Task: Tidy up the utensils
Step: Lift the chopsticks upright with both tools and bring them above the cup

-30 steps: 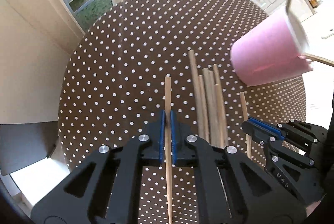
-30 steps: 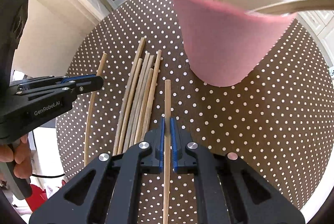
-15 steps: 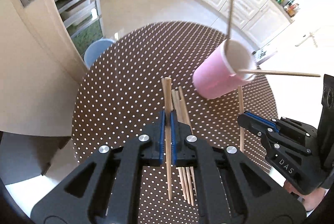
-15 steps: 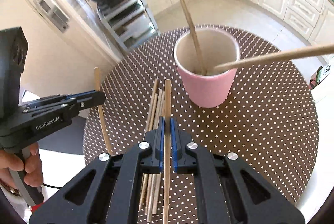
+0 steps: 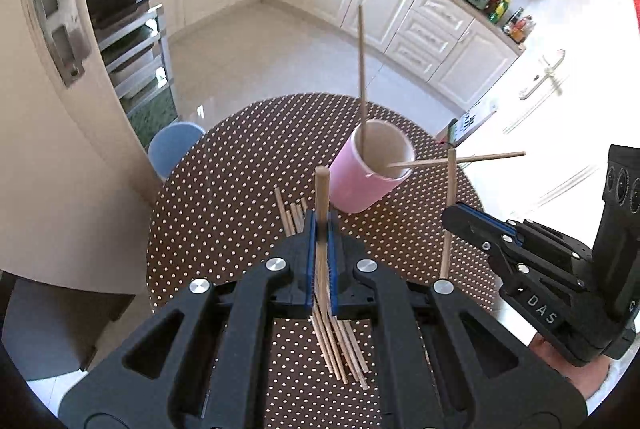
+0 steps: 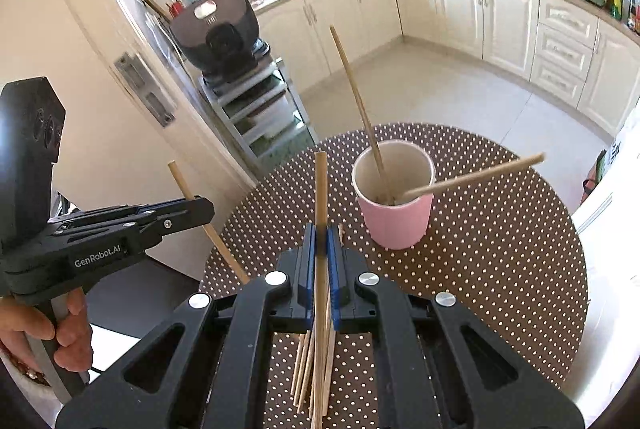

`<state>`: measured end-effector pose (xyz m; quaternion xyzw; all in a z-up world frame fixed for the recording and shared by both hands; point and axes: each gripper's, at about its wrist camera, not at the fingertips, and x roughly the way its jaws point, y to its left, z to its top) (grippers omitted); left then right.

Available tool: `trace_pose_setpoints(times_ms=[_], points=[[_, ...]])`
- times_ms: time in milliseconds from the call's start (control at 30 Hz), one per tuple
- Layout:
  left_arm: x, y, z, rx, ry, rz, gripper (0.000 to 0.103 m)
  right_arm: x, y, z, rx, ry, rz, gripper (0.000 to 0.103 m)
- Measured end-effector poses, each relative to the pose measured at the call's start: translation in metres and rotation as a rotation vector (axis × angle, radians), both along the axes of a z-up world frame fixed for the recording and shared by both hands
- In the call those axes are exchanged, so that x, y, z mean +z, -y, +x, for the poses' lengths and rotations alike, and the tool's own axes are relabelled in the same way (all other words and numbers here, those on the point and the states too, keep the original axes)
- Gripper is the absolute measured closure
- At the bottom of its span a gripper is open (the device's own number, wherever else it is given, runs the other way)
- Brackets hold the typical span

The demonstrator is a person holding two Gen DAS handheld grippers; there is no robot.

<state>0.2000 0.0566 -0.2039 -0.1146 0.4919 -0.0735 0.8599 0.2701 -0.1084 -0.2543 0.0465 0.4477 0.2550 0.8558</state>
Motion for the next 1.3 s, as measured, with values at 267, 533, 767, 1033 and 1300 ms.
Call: trace_pose_setpoints(times_ms=[267, 533, 767, 1033, 1300], points=[[0.032, 0.011, -0.004, -0.025, 0.072, -0.012, 0.098, 0.025, 0.013, -0.002, -0.052, 0.103, 0.06, 0.098], [0.067, 0.022, 0.006, -0.032, 0.148, -0.028, 0.098, 0.057, 0.032, 0.009, -0.12, 0.249, 0.102, 0.098], [0.092, 0.032, 0.028, -0.023, 0.198, -0.031, 0.098, 0.069, 0.052, 0.046, -0.169, 0.318, 0.14, 0.098], [0.099, 0.039, 0.059, 0.01, 0.209, -0.021, 0.098, 0.069, 0.057, 0.09, -0.161, 0.344, 0.177, 0.098], [0.075, 0.048, 0.084, 0.031, 0.155, -0.002, 0.098, 0.062, 0.045, 0.105, -0.148, 0.398, 0.158, 0.098]])
